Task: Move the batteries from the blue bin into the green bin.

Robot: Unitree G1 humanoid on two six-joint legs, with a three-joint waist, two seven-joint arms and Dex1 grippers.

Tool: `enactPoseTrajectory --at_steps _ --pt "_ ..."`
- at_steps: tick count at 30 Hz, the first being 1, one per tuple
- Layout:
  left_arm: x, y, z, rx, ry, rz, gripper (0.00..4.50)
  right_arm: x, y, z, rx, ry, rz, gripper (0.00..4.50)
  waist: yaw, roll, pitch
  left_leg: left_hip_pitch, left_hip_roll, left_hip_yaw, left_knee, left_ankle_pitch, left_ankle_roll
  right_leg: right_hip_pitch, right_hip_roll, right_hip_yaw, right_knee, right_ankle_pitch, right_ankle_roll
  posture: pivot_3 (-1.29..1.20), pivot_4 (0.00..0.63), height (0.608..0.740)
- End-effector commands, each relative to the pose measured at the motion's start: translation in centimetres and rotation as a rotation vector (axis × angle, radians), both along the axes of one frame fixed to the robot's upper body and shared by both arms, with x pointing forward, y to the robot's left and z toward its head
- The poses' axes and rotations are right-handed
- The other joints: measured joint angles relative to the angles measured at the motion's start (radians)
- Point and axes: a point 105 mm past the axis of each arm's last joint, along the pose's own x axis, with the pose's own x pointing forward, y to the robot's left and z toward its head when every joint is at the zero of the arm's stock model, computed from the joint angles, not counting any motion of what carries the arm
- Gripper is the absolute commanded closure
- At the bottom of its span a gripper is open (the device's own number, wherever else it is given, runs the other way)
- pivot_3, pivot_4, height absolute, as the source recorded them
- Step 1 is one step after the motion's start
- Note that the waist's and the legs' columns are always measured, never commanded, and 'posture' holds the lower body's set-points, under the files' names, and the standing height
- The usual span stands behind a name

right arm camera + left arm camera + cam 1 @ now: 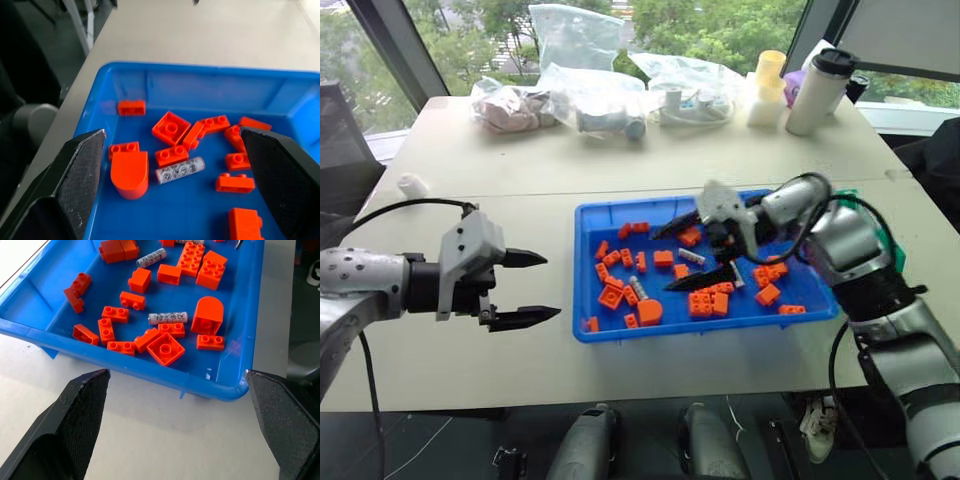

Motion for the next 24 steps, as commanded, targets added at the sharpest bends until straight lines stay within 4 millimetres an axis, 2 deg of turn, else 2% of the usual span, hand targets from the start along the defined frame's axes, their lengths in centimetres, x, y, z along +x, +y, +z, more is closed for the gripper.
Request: enactPoseTrajectory --at_steps 1,6,12,15,19,24 --pt "-0.4 -0.8 0.9 -0.013 -0.056 -0.016 0.00 0.5 1.0 0.3 -0.045 -0.090 0.078 0.07 -0.002 0.000 0.000 0.000 0.000 0.000 0.000 0.000 0.000 0.000 0.000 0.000 0.000 0.000 0.000 0.00 0.150 0.740" --pt "-0.7 -1.1 0.7 -0.029 -0.059 0.001 0.00 2.1 2.1 -1.3 -0.106 -0.171 0.096 0.07 -0.004 0.000 0.000 0.000 0.000 0.000 -0.001 0.001 -0.002 -0.003 0.001 0.001 0.003 0.000 0.000 0.00 0.150 0.740" --pt "-0.9 -1.2 0.5 -0.026 -0.054 0.007 0.00 3.3 2.3 -2.2 -0.160 -0.261 0.125 0.07 -0.006 0.000 0.000 0.000 0.000 0.000 -0.001 0.002 -0.003 -0.004 0.001 0.001 0.005 0.000 0.000 0.00 0.150 0.740" --pt "-0.9 -1.2 0.4 -0.025 -0.054 0.009 0.00 3.1 2.6 -2.9 -0.172 -0.283 0.164 0.07 -0.006 0.000 0.000 0.000 0.001 0.000 -0.001 0.002 -0.004 -0.005 0.001 0.001 0.005 0.000 0.000 0.00 0.150 0.740" --pt "-0.8 -1.2 0.3 -0.027 -0.056 0.011 0.00 1.9 3.9 -2.9 -0.110 -0.251 0.234 0.07 -0.007 0.000 0.000 0.000 0.001 0.000 -0.002 0.002 -0.004 -0.005 0.002 0.001 0.005 0.000 0.000 0.00 0.150 0.740" --pt "-0.5 -1.5 0.3 -0.035 -0.064 0.009 0.00 2.3 4.3 -4.4 -0.175 -0.267 0.243 0.07 -0.007 0.001 0.000 0.000 0.001 0.000 -0.002 0.002 -0.004 -0.005 0.002 0.001 0.006 0.000 0.000 0.00 0.150 0.740"
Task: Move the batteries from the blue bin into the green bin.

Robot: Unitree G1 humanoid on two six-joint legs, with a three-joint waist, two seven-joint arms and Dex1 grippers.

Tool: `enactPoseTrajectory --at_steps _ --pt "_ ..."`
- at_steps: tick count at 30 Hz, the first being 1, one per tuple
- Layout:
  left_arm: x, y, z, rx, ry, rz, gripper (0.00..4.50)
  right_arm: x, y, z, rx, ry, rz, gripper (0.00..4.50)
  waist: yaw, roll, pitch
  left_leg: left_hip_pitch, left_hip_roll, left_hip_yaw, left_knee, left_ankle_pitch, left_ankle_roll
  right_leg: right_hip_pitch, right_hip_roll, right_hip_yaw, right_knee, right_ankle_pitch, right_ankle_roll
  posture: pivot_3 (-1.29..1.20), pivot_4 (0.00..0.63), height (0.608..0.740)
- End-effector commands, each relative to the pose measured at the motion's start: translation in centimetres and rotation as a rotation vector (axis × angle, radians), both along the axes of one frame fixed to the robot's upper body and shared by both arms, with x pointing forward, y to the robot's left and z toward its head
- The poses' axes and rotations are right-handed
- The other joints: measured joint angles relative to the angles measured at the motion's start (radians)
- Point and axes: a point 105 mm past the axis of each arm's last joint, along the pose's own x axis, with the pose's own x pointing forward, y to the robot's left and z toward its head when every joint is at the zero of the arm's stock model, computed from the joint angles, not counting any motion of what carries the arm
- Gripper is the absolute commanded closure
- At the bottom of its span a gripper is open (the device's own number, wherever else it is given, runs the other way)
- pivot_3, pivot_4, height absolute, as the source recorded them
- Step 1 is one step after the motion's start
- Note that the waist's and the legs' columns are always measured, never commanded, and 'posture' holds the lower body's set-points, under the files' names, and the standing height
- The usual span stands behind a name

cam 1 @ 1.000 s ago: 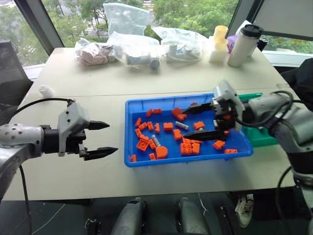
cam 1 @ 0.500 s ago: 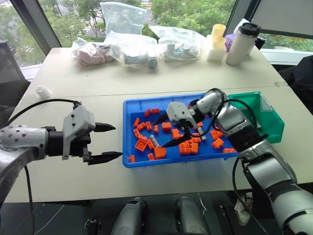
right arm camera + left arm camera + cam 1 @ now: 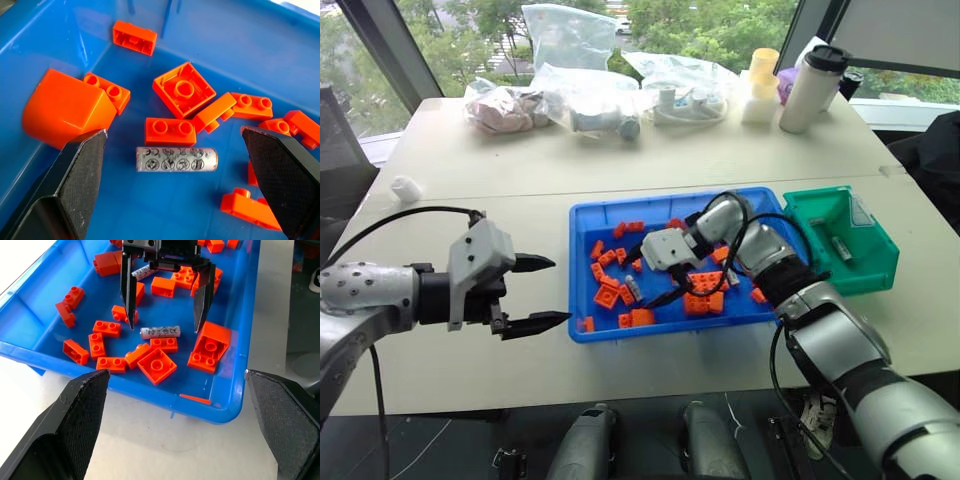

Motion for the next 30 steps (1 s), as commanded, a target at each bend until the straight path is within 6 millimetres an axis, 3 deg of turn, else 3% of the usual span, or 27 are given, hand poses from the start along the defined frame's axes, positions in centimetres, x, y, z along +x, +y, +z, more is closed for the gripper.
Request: enactPoseTrajectory --at_steps 1,7,10,13,19,22,25,26,28,29,30 --pt "0.1 -0.5 0.5 -0.001 -0.039 -0.018 0.00 0.3 0.7 -0.1 -0.025 -0.029 0.015 0.07 0.001 0.000 0.000 0.000 0.000 0.000 0.000 0.000 0.000 0.000 0.000 0.000 0.000 0.000 0.000 0.00 0.150 0.740" --pt "0.3 -0.6 0.2 0.007 -0.054 -0.009 0.00 0.9 0.5 -1.4 -0.083 0.017 -0.027 0.07 -0.001 0.000 0.000 0.000 0.000 0.000 0.000 0.000 -0.001 -0.001 0.000 0.000 0.001 0.000 0.000 0.00 0.150 0.740" --pt "0.4 -0.6 0.2 0.003 -0.061 -0.003 0.00 1.1 0.6 -1.6 -0.086 0.031 -0.040 0.87 -0.001 0.000 0.000 0.000 0.000 0.000 0.000 0.001 -0.001 -0.001 0.000 0.000 0.003 0.000 0.000 0.00 0.150 0.740" --pt "0.5 -0.5 0.2 0.004 -0.063 0.003 0.00 1.2 0.8 -1.4 -0.079 0.035 -0.039 2.18 -0.002 0.000 0.000 0.001 0.000 0.000 0.000 0.001 -0.001 -0.002 0.000 0.000 0.006 0.000 0.000 0.00 0.150 0.740" --pt "0.2 -0.3 -0.1 0.017 -0.046 0.004 0.00 1.8 0.8 0.0 -0.012 0.005 -0.075 2.27 -0.001 0.000 0.000 0.001 0.000 0.000 0.000 0.001 -0.002 -0.003 0.000 0.001 0.008 0.000 0.000 0.00 0.150 0.740" --pt "0.1 -1.0 0.3 -0.065 -0.031 -0.011 0.00 2.8 -0.3 3.0 0.094 -0.034 -0.162 2.27 0.003 0.001 0.000 0.001 0.000 0.000 0.000 0.001 -0.002 -0.003 0.000 0.001 0.008 0.000 0.000 0.00 0.150 0.740" --pt "1.0 -2.5 0.9 -0.177 -0.050 -0.044 0.00 3.1 -2.8 9.2 0.331 -0.048 -0.342 2.27 0.016 0.001 0.001 0.000 -0.001 -0.001 0.001 0.001 -0.002 -0.004 -0.001 0.000 0.008 0.000 0.000 0.00 0.150 0.740" --pt "1.7 -3.1 0.9 -0.198 -0.063 -0.055 0.00 3.1 -4.5 11.4 0.433 -0.034 -0.451 2.27 0.019 0.000 0.000 -0.001 -0.001 -0.002 0.001 0.001 -0.002 -0.003 -0.001 0.000 0.008 0.000 0.000 0.00 0.150 0.740" --pt "2.6 -4.2 1.0 -0.223 -0.078 -0.075 0.00 2.7 -7.2 13.9 0.579 0.003 -0.620 2.27 0.031 0.000 0.000 -0.001 -0.002 -0.002 0.002 0.001 -0.002 -0.003 -0.001 0.000 0.008 0.000 0.000 0.00 0.150 0.740" --pt "3.0 -4.6 1.1 -0.234 -0.082 -0.083 0.00 2.4 -8.2 14.6 0.632 0.024 -0.684 2.27 0.031 0.000 0.000 -0.001 -0.002 -0.002 0.002 0.001 -0.002 -0.003 -0.001 0.000 0.008 0.000 0.000 0.00 0.150 0.740" --pt "3.6 -5.2 1.4 -0.258 -0.092 -0.095 0.00 2.1 -10.5 15.2 0.688 0.016 -0.797 2.27 0.031 0.000 0.000 -0.001 -0.002 -0.001 0.002 0.001 -0.002 -0.003 -0.001 0.000 0.008 0.000 0.000 0.00 0.150 0.740"
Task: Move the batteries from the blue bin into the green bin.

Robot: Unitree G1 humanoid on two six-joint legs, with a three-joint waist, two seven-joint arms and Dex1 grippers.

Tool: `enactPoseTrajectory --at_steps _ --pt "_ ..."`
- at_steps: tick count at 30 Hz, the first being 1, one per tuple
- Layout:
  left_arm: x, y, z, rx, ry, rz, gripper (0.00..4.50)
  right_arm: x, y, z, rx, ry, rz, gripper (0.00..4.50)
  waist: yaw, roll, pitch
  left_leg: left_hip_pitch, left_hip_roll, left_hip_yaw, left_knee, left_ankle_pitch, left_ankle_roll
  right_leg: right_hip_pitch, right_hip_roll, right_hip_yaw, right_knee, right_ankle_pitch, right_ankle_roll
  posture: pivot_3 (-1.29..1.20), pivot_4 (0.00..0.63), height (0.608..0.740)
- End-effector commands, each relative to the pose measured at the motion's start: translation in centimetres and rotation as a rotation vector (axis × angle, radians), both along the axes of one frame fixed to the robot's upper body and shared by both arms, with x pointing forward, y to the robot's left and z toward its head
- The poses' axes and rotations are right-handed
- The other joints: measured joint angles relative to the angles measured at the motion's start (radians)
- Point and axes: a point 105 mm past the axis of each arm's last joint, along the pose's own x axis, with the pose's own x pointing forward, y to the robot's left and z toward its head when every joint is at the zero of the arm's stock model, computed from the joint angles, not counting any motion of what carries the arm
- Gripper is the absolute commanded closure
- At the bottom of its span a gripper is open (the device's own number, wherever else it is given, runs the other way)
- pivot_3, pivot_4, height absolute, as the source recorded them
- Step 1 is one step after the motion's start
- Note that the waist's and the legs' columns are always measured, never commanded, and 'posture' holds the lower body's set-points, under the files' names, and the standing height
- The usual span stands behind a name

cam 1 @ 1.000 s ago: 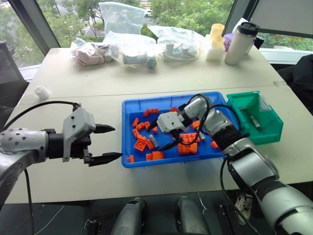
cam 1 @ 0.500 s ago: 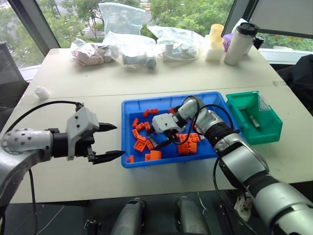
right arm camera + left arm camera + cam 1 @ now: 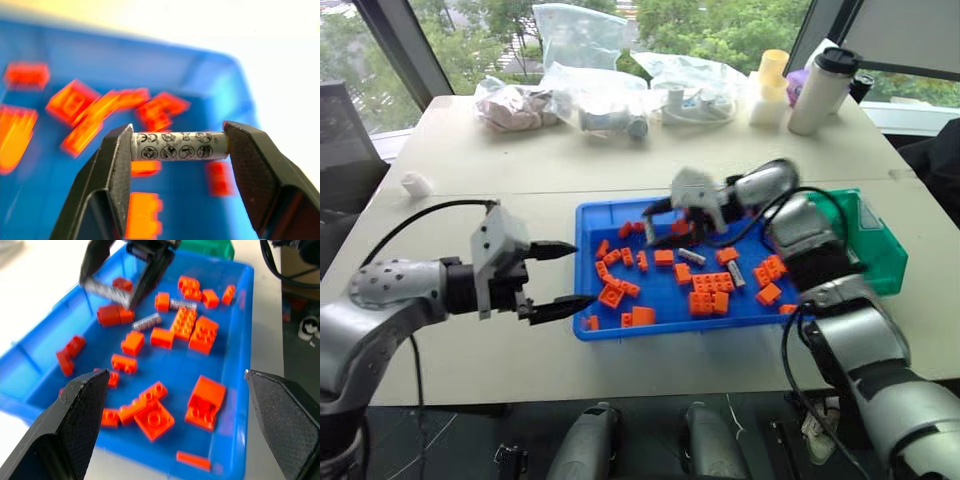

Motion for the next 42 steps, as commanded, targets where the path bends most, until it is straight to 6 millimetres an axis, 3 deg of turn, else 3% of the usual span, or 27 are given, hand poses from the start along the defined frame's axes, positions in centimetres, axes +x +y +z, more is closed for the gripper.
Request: enactPoseTrajectory --at_steps 1,3,6,11,20,24,25,26,30,35,39,42 --pt "1.5 -1.7 0.8 -0.037 -0.050 -0.036 0.00 -1.3 -5.5 3.0 0.219 0.012 -0.294 2.27 0.002 0.000 0.000 0.000 0.000 0.000 0.000 0.000 0.000 0.000 0.000 0.000 0.000 0.000 0.000 0.00 0.150 0.740" --pt "2.2 -2.9 1.0 -0.055 -0.062 -0.078 0.00 -1.7 -9.4 2.9 0.262 0.008 -0.522 2.27 0.005 0.000 0.000 0.000 0.000 0.000 0.000 0.000 0.001 0.001 0.000 0.000 0.000 0.000 0.000 0.00 0.150 0.740" --pt "2.7 -4.5 1.4 -0.073 -0.079 -0.151 0.00 -2.7 -14.0 1.1 0.213 0.016 -0.773 2.27 0.001 0.000 0.000 0.000 -0.001 0.003 0.000 -0.001 0.002 0.000 -0.002 0.001 -0.001 0.000 0.000 0.00 0.150 0.740" --pt "3.1 -6.0 1.9 -0.084 -0.099 -0.248 0.00 -4.1 -18.2 -0.6 0.184 0.041 -1.045 2.27 -0.022 0.000 0.000 0.000 0.001 0.006 0.000 -0.001 0.003 -0.001 0.000 0.001 0.001 0.000 0.000 0.00 0.150 0.740" --pt "3.9 -6.2 1.5 -0.062 -0.114 -0.262 0.00 -4.2 -20.1 -3.1 0.096 0.095 -1.174 2.27 -0.022 0.000 0.000 0.000 0.001 0.006 0.000 -0.002 0.006 -0.001 0.000 0.001 0.001 0.000 0.000 0.00 0.150 0.740" --pt "4.1 -5.7 1.6 -0.058 -0.121 -0.236 0.00 -4.0 -20.3 -3.2 0.079 0.083 -1.189 0.38 -0.021 0.000 0.000 0.000 0.001 0.005 0.001 -0.002 0.006 0.000 0.000 0.001 0.001 0.000 0.000 0.00 0.150 0.740" --pt "4.1 -5.5 1.6 -0.057 -0.122 -0.231 0.00 -3.9 -20.3 -3.2 0.081 0.079 -1.191 0.02 -0.021 0.000 0.000 0.000 0.001 0.005 0.001 -0.002 0.006 0.000 0.000 0.001 0.001 0.000 0.000 0.00 0.150 0.740" --pt "4.1 -5.4 1.6 -0.055 -0.122 -0.225 0.00 -3.8 -20.4 -3.0 0.081 0.072 -1.191 0.02 -0.022 0.000 0.000 0.000 0.001 0.005 0.001 -0.002 0.006 0.000 0.000 0.001 0.001 0.000 0.000 0.00 0.150 0.740" --pt "3.9 -4.8 1.5 -0.045 -0.122 -0.208 0.00 -3.6 -19.9 -2.1 0.088 0.042 -1.159 0.02 -0.022 0.000 0.000 0.000 0.001 0.005 0.001 -0.002 0.005 0.000 0.000 0.001 0.001 0.000 0.000 0.00 0.150 0.740" --pt "2.9 -3.3 1.3 0.025 -0.103 -0.219 0.00 -2.9 -12.7 -0.3 0.107 0.036 -0.788 0.02 -0.031 0.000 0.000 0.001 0.002 0.005 0.000 -0.002 0.006 0.000 0.001 0.002 0.001 0.000 0.000 0.00 0.150 0.740" --pt "2.2 -2.2 1.0 0.098 -0.090 -0.229 0.00 -2.9 -8.5 -1.2 0.041 0.076 -0.562 0.02 -0.025 0.000 0.000 0.001 0.003 0.005 0.001 -0.003 0.006 0.000 0.002 0.001 0.001 0.000 0.000 0.00 0.150 0.740" --pt "2.0 -1.2 1.1 0.164 -0.104 -0.214 0.00 -2.6 -4.8 -3.5 -0.039 0.161 -0.396 0.02 -0.022 -0.001 0.001 0.000 0.002 0.005 0.001 -0.003 0.007 0.001 0.001 0.001 0.000 0.000 0.000 0.00 0.150 0.740"
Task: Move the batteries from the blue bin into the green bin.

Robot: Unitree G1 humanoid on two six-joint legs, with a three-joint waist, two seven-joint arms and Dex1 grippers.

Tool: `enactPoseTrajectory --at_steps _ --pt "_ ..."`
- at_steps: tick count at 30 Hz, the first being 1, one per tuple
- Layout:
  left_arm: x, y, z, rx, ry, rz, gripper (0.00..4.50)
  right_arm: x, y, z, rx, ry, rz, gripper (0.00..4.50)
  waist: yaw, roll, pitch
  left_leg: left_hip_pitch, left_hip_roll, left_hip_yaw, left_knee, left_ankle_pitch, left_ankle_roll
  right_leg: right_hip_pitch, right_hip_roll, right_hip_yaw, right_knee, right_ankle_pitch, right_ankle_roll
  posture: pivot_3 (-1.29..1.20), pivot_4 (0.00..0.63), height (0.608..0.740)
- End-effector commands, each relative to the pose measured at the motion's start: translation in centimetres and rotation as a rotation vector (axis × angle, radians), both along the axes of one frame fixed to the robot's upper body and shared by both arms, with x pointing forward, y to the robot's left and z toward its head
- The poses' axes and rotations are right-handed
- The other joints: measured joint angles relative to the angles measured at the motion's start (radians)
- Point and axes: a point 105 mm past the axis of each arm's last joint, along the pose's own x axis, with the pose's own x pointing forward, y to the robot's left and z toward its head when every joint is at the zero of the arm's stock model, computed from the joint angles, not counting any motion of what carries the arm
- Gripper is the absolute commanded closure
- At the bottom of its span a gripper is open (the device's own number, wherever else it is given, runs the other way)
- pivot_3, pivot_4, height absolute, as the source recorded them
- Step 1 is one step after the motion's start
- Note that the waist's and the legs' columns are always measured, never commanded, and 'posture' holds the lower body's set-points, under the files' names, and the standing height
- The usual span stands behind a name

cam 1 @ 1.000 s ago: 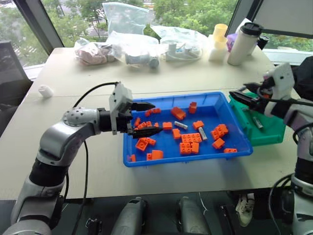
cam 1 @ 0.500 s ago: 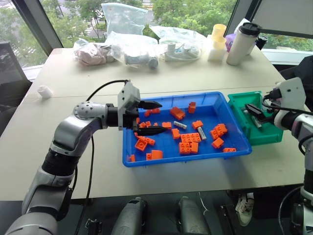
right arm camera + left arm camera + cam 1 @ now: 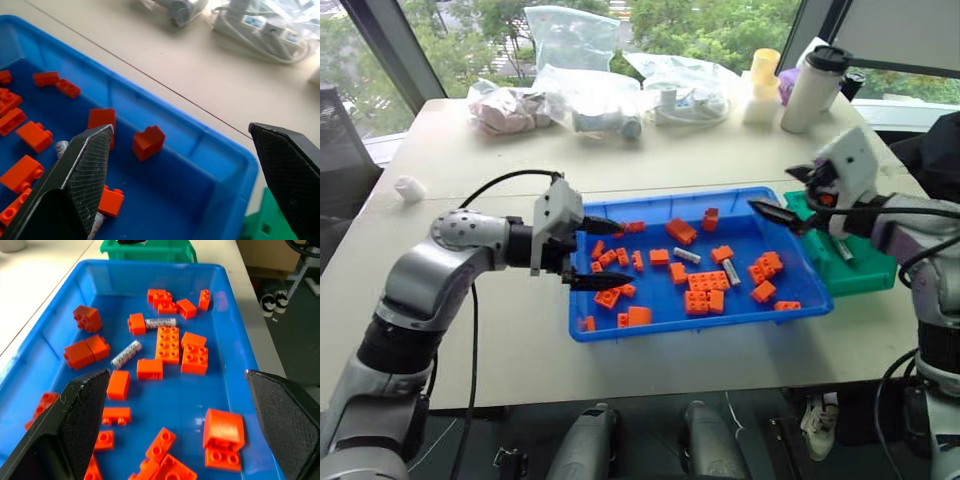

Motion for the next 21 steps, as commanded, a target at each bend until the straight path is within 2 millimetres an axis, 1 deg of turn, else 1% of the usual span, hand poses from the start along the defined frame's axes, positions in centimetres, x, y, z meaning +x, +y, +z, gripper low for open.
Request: enactPoseTrajectory --at_steps 1,3,4,8,11,15,21 --pt "-0.7 0.8 1.5 0.048 -0.074 -0.006 0.00 -0.1 4.1 -1.7 -0.065 0.060 0.209 0.02 -0.002 -0.001 0.000 0.000 0.000 0.000 0.000 0.000 0.000 0.000 0.000 0.000 0.000 0.000 0.000 0.00 0.150 0.740" --pt "-1.0 1.2 1.6 0.075 -0.081 0.007 0.00 0.1 5.4 -3.7 -0.102 0.130 0.256 0.02 -0.003 -0.001 0.000 0.000 0.000 0.000 0.000 0.000 0.000 0.000 0.000 0.000 0.000 0.000 0.000 0.00 0.150 0.740" --pt "-1.2 1.2 1.5 0.085 -0.080 0.012 0.00 0.3 5.6 -4.2 -0.115 0.147 0.260 0.02 -0.004 -0.001 0.000 0.000 0.000 -0.001 0.000 0.000 0.000 0.000 0.000 0.000 0.000 0.000 0.000 0.00 0.150 0.740" --pt "-1.7 0.9 0.9 0.088 -0.066 0.030 0.00 1.2 6.2 -5.5 -0.145 0.168 0.262 0.02 -0.001 -0.001 0.000 0.000 -0.001 -0.001 0.000 0.002 -0.003 0.000 0.000 0.000 0.000 0.000 0.000 0.00 0.150 0.740" --pt "-1.9 0.8 0.8 0.063 -0.058 0.054 0.00 1.5 6.1 -6.2 -0.173 0.191 0.249 0.02 -0.001 -0.001 0.000 0.000 -0.001 -0.001 0.000 0.002 -0.003 -0.001 0.000 0.000 0.001 0.000 0.000 0.00 0.150 0.740" --pt "-2.3 0.2 -0.3 0.079 -0.040 0.053 0.00 2.0 5.7 -6.7 -0.177 0.207 0.222 0.02 -0.003 -0.001 0.000 0.000 -0.001 -0.001 0.000 0.002 -0.003 -0.001 0.000 0.000 0.000 0.000 0.000 0.00 0.150 0.740" --pt "-2.2 -0.1 -0.1 0.056 -0.043 0.055 0.00 2.0 5.5 -8.1 -0.205 0.244 0.221 0.02 -0.002 -0.001 0.000 0.000 0.000 -0.001 0.000 0.002 -0.003 -0.001 0.000 0.000 0.001 0.000 0.000 0.00 0.150 0.740"
